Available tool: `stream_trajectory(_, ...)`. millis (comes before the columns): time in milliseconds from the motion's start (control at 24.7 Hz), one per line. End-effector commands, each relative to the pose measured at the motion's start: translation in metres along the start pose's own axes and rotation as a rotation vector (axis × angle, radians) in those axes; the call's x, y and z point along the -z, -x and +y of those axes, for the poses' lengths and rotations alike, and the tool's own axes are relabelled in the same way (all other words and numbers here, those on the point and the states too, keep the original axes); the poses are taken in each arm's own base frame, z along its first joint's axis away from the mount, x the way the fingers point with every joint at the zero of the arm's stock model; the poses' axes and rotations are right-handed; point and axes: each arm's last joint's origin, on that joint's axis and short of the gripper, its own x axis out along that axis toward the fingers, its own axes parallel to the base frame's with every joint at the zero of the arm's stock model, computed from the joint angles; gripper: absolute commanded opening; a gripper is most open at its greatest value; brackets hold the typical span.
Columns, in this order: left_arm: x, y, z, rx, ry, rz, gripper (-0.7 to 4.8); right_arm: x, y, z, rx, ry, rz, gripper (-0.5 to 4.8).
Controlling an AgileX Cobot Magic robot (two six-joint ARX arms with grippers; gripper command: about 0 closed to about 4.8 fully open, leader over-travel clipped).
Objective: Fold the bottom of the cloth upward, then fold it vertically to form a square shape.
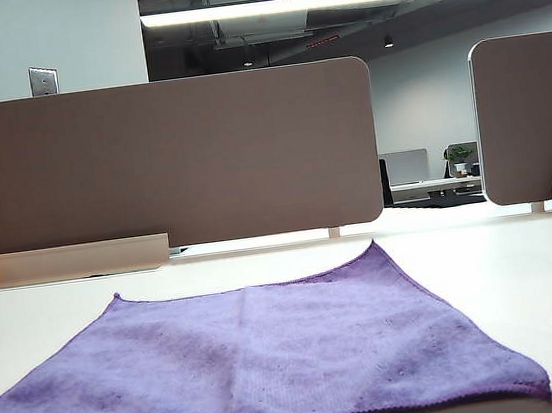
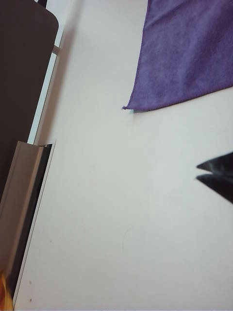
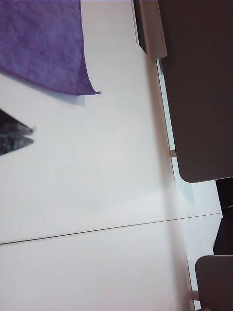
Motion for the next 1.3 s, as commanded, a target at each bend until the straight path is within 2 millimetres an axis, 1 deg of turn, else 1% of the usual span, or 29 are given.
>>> stream_trajectory(41, 0.001, 0.000, 0.000, 0.001, -0.001, 0.001, -0.03, 0.001, -0.001, 0.000, 0.000, 0.002, -0.006, -0.04)
stream_trajectory(162, 0.000, 0.000, 0.000, 0.006, 0.032, -0.007, -0.03, 0.000, 0.000, 0.000, -0.016, -0.003, -0.009, -0.04)
stream_trajectory(203, -0.005, 0.001, -0.002, 0.031, 0.119, -0.020, -0.03, -0.003, 0.000, 0.002, -0.052, -0.022, -0.015, -0.05)
stream_trajectory(284, -0.015, 0.005, -0.006, 0.075, 0.192, -0.037, -0.05, -0.009, 0.002, 0.004, -0.089, -0.069, -0.024, -0.05)
stream_trajectory(405, -0.037, 0.014, -0.013, 0.160, 0.185, -0.081, -0.05, -0.020, 0.006, 0.009, -0.161, -0.127, -0.031, -0.05)
stream_trajectory(486, -0.064, 0.030, -0.023, 0.241, 0.132, -0.137, -0.05, -0.038, 0.013, 0.015, -0.230, -0.149, -0.046, -0.05)
stream_trajectory(567, -0.095, 0.053, -0.033, 0.281, 0.095, -0.216, -0.05, -0.060, 0.023, 0.021, -0.265, -0.162, -0.070, -0.05)
stream_trajectory(608, -0.111, 0.066, -0.038, 0.296, 0.050, -0.278, -0.05, -0.075, 0.031, 0.025, -0.269, -0.156, -0.102, -0.05)
stream_trajectory(648, -0.125, 0.078, -0.042, 0.303, 0.002, -0.336, -0.03, -0.084, 0.036, 0.027, -0.269, -0.143, -0.132, -0.05)
stream_trajectory(689, -0.138, 0.092, -0.046, 0.301, -0.051, -0.400, -0.02, -0.099, 0.044, 0.030, -0.268, -0.117, -0.185, -0.05)
stream_trajectory(770, -0.158, 0.115, -0.051, 0.244, -0.112, -0.515, -0.02, -0.118, 0.058, 0.035, -0.271, -0.066, -0.239, -0.05)
stream_trajectory(811, -0.167, 0.128, -0.054, 0.212, -0.122, -0.566, -0.03, -0.126, 0.064, 0.037, -0.268, -0.035, -0.236, -0.05)
stream_trajectory(892, -0.176, 0.139, -0.055, 0.168, -0.121, -0.608, -0.03, -0.134, 0.070, 0.039, -0.258, 0.020, -0.205, -0.05)
stream_trajectory(932, -0.184, 0.147, -0.057, 0.120, -0.140, -0.625, -0.04, -0.141, 0.073, 0.041, -0.241, 0.088, -0.161, -0.05)
stream_trajectory(973, -0.191, 0.149, -0.058, 0.086, -0.173, -0.603, -0.04, -0.149, 0.072, 0.043, -0.227, 0.144, -0.103, -0.05)
stream_trajectory(1013, -0.196, 0.147, -0.059, 0.074, -0.186, -0.566, -0.04, -0.153, 0.071, 0.044, -0.224, 0.167, -0.075, -0.05)
stream_trajectory(1054, -0.204, 0.137, -0.059, 0.064, -0.178, -0.469, -0.04, -0.161, 0.064, 0.046, -0.263, 0.218, -0.005, -0.05)
stream_trajectory(1175, -0.214, 0.107, -0.061, 0.130, -0.153, -0.231, -0.04, -0.171, 0.042, 0.050, -0.348, 0.222, 0.118, -0.05)
stream_trajectory(1256, -0.216, 0.078, -0.061, 0.203, -0.089, -0.055, -0.04, -0.175, 0.022, 0.051, -0.409, 0.192, 0.209, -0.05)
stream_trajectory(1297, -0.214, 0.049, -0.061, 0.284, -0.007, 0.107, -0.03, -0.173, 0.000, 0.052, -0.482, 0.150, 0.310, -0.05)
